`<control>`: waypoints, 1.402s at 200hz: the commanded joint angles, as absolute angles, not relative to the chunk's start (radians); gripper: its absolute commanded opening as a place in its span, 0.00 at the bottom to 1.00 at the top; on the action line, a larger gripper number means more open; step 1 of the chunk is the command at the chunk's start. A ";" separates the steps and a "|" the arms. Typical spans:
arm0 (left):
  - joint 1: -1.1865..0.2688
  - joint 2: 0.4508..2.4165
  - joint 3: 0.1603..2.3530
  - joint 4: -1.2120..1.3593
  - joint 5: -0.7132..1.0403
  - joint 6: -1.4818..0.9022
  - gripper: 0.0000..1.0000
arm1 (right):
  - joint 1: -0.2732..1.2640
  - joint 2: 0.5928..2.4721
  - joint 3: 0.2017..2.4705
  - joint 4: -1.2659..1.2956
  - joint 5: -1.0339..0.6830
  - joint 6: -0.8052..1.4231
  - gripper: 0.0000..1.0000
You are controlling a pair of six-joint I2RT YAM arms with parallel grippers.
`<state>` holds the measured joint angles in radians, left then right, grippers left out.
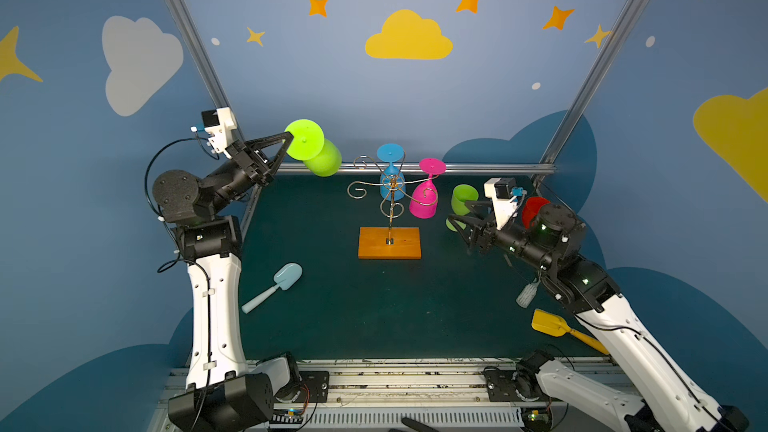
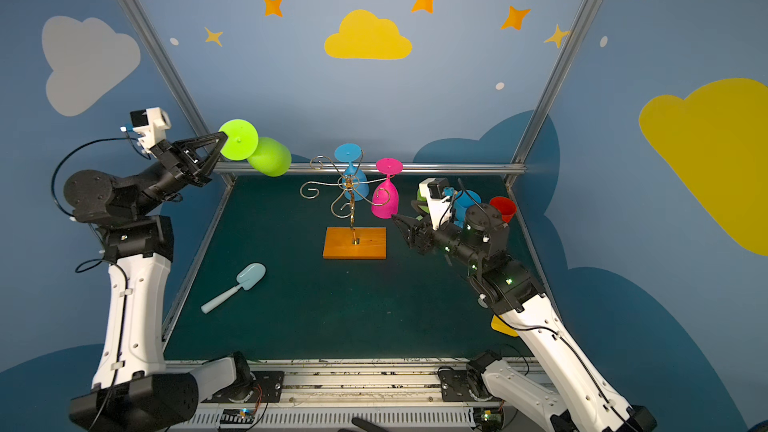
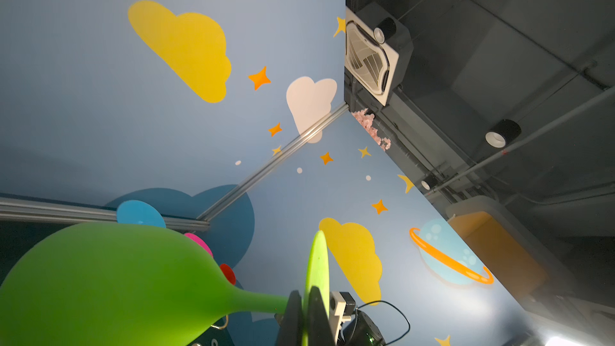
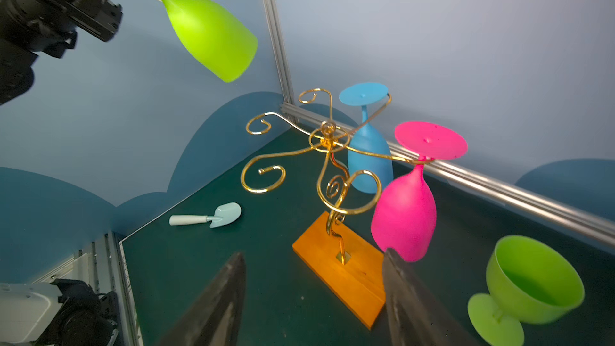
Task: Take the wine glass off the wine glass rack
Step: 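Slide the green glass off its rack arm with the left gripper, then carry the green glass toward the right gripper while the right gripper reaches to its bowl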
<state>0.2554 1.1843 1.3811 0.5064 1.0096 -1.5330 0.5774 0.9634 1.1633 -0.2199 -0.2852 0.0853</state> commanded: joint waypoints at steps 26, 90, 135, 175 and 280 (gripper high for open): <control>0.083 1.206 1.408 0.557 1.040 -1.560 0.03 | 0.582 0.986 1.233 -0.158 -0.383 0.026 0.66; -0.094 1.295 1.487 0.538 1.082 -1.560 0.03 | 0.599 0.995 1.258 -0.093 -0.480 -0.043 0.71; -0.202 1.351 1.508 0.520 1.097 -1.557 0.03 | 0.630 1.014 1.262 -0.046 -0.490 -0.117 0.78; -0.268 1.379 1.545 0.465 1.104 -1.516 0.03 | 0.648 1.061 1.293 -0.038 -0.472 -0.152 0.81; -0.343 1.397 1.539 0.455 1.087 -1.502 0.03 | 0.682 1.185 1.326 -0.003 -0.443 -0.165 0.83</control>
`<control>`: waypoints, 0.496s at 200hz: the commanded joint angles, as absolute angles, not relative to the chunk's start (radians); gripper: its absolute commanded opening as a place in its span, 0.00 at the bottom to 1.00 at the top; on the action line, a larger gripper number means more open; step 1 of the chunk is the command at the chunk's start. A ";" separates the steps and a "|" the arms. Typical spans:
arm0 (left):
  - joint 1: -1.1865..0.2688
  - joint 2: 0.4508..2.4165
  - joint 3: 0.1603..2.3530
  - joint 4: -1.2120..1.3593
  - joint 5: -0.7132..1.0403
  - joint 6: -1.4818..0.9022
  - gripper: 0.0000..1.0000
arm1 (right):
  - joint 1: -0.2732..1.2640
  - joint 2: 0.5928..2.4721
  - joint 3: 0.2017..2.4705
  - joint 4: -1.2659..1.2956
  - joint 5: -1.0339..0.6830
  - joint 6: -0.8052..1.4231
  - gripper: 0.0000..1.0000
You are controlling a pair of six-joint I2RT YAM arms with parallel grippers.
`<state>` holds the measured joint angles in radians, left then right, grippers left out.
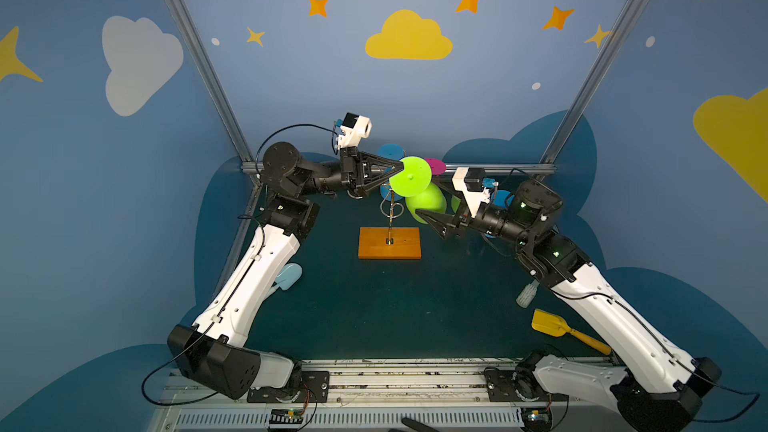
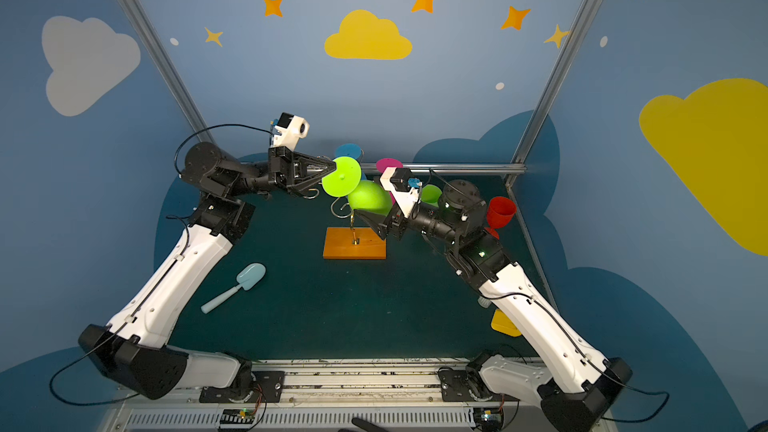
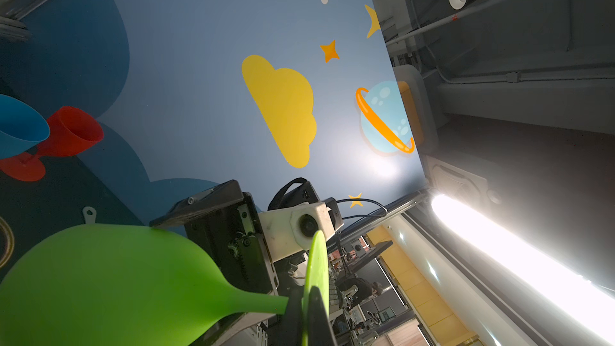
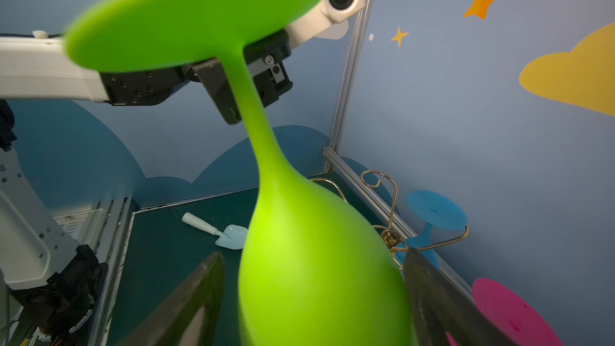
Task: Take the wine glass off the wine glass rack
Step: 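Carry the green glass toward the right gripper while the right gripper reaches to its bowl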
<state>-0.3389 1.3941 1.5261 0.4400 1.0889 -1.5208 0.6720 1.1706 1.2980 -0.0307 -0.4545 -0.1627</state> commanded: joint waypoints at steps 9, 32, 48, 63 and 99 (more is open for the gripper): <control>-0.345 1.396 1.538 0.463 1.084 -1.505 0.03 | 0.683 1.190 1.323 0.000 -0.442 -0.164 0.83; -0.352 1.403 1.533 0.481 1.081 -1.515 0.03 | 0.688 1.201 1.321 0.000 -0.441 -0.158 0.83; -0.352 1.408 1.531 0.507 1.079 -1.534 0.03 | 0.692 1.204 1.319 -0.003 -0.438 -0.153 0.83; -0.353 1.414 1.531 0.530 1.075 -1.550 0.03 | 0.696 1.206 1.315 -0.009 -0.434 -0.150 0.83; -0.357 1.427 1.537 0.564 1.071 -1.573 0.03 | 0.704 1.213 1.311 -0.027 -0.421 -0.137 0.83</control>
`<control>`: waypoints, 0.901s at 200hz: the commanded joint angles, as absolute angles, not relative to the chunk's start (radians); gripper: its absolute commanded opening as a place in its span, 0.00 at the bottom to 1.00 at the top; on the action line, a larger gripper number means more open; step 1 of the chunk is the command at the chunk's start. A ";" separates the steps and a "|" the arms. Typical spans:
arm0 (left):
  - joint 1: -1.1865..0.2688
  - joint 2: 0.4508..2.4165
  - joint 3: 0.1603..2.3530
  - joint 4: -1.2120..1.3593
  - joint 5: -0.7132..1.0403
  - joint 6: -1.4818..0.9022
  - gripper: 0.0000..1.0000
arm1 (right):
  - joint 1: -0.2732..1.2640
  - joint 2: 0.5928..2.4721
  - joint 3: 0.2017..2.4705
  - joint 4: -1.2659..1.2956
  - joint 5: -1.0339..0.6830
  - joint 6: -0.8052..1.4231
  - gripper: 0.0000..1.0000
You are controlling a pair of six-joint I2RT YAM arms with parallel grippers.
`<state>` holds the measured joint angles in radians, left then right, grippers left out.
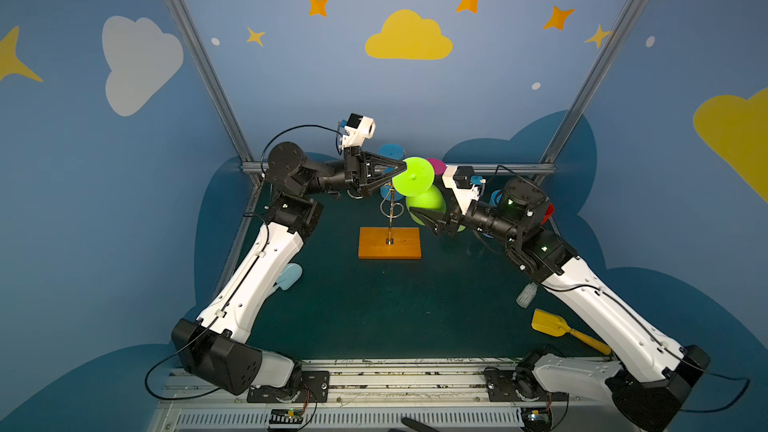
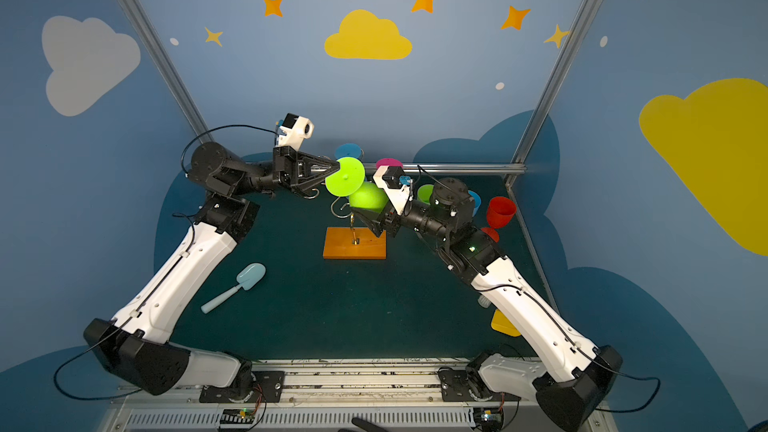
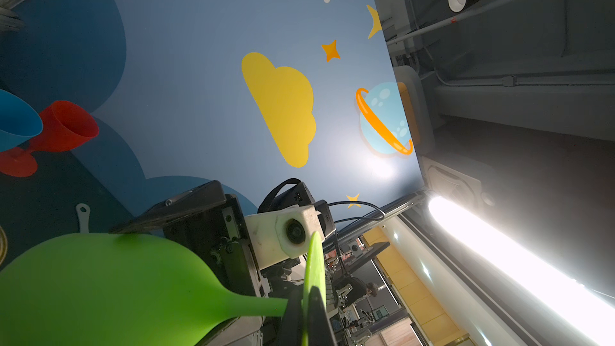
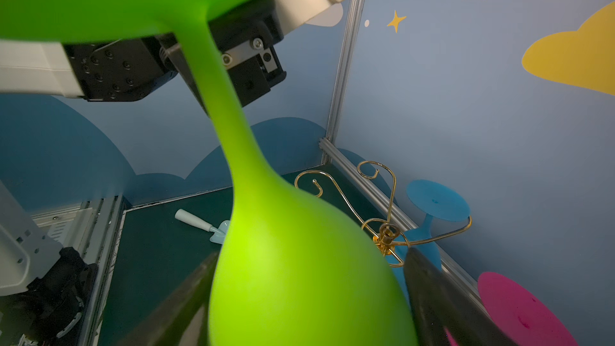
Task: Take the wine glass off the wine glass rack
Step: 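Carry the green glass toward the right gripper while the right gripper reaches to its bowl, then close the right gripper on the green glass bowl while the left gripper holds the foot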
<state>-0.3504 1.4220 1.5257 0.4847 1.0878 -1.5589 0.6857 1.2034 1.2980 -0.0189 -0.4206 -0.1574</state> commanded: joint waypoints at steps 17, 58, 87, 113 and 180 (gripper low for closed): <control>-0.358 1.425 1.540 0.566 1.068 -1.572 0.03 | 0.705 1.212 1.307 -0.033 -0.407 -0.135 0.84; -0.359 1.428 1.543 0.597 1.060 -1.597 0.03 | 0.707 1.217 1.311 -0.050 -0.379 -0.122 0.82; -0.359 1.433 1.548 0.611 1.054 -1.599 0.03 | 0.709 1.215 1.309 -0.064 -0.373 -0.108 0.69; -0.359 1.437 1.546 0.606 1.045 -1.583 0.03 | 0.710 1.195 1.303 -0.087 -0.355 -0.082 0.58; -0.358 1.413 1.551 0.371 1.004 -1.294 0.49 | 0.709 1.082 1.297 -0.257 -0.150 0.027 0.39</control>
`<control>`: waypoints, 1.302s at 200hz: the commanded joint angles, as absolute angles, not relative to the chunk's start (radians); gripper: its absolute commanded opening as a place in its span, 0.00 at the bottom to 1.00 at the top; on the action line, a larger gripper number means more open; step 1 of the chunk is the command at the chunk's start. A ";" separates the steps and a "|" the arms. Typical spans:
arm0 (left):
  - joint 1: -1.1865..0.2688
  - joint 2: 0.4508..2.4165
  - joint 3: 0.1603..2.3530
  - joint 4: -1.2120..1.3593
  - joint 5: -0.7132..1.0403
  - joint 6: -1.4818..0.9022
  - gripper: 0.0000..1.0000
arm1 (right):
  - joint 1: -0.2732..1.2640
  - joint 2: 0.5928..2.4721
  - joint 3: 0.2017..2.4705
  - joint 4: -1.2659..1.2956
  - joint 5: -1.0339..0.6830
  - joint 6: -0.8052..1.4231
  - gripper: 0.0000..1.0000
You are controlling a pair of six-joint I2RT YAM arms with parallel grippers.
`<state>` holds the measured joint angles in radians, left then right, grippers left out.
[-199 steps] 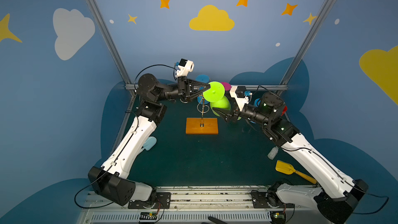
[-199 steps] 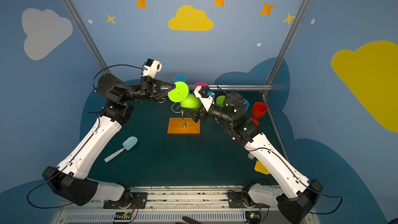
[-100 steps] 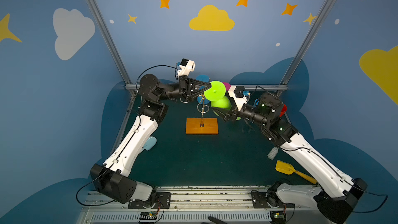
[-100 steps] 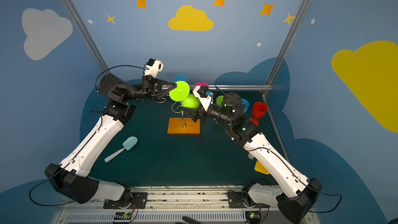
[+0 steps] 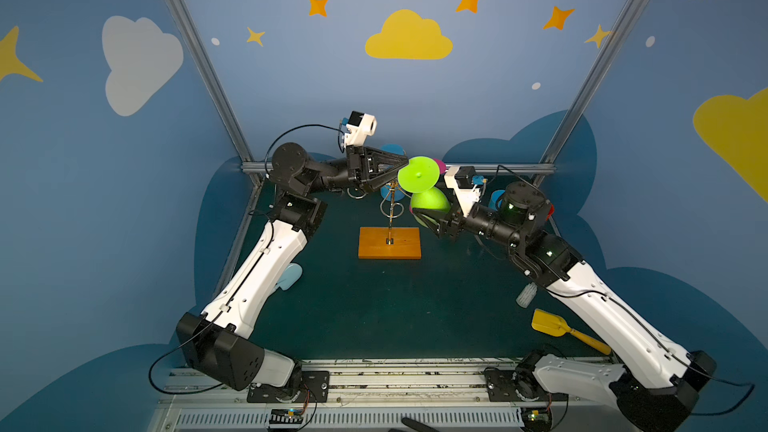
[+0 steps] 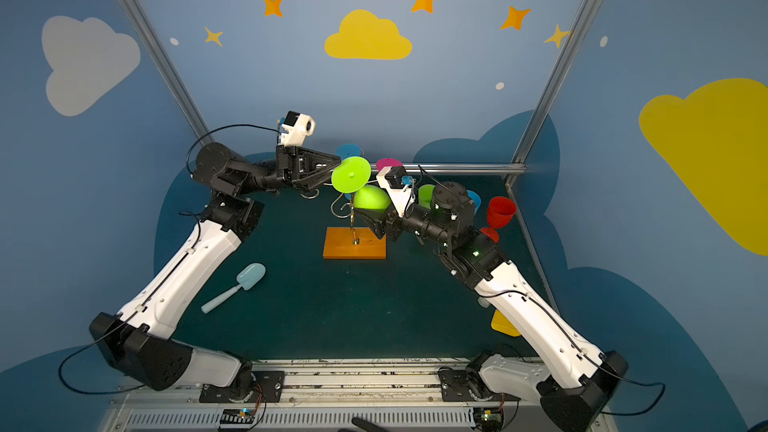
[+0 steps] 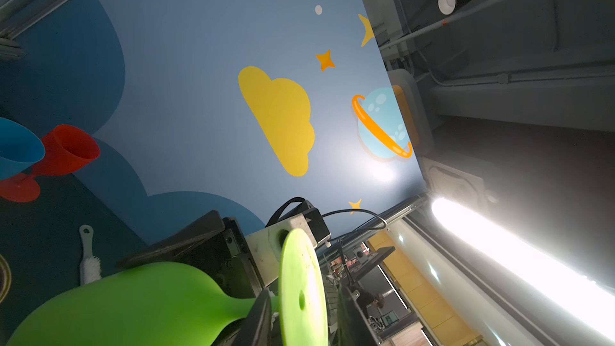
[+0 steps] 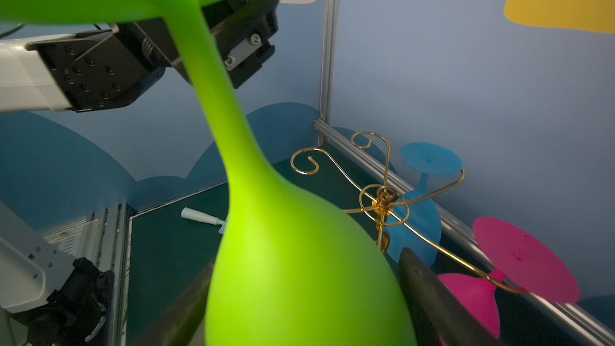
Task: Take the wine glass off the wine glass rack
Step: 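Close the right gripper on the green glass bowl while the left gripper holds the foot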
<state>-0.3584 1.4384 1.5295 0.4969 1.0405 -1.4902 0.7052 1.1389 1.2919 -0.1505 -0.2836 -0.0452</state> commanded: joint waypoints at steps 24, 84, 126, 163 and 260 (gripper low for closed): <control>-0.358 1.395 1.545 0.220 0.932 -1.079 0.58 | 0.697 1.043 1.305 -0.380 -0.054 0.068 0.35; -0.399 1.298 1.345 0.270 0.598 -0.469 0.59 | 0.678 1.028 1.366 -0.570 -0.066 0.116 0.28; -0.473 1.267 1.255 0.336 0.493 -0.008 0.56 | 0.678 1.076 1.437 -0.643 -0.083 0.114 0.28; -0.497 1.261 1.176 0.472 0.476 0.175 0.53 | 0.680 1.130 1.488 -0.674 -0.125 0.117 0.25; -0.545 1.262 1.168 0.483 0.478 0.382 0.48 | 0.720 1.218 1.512 -0.658 -0.206 0.142 0.23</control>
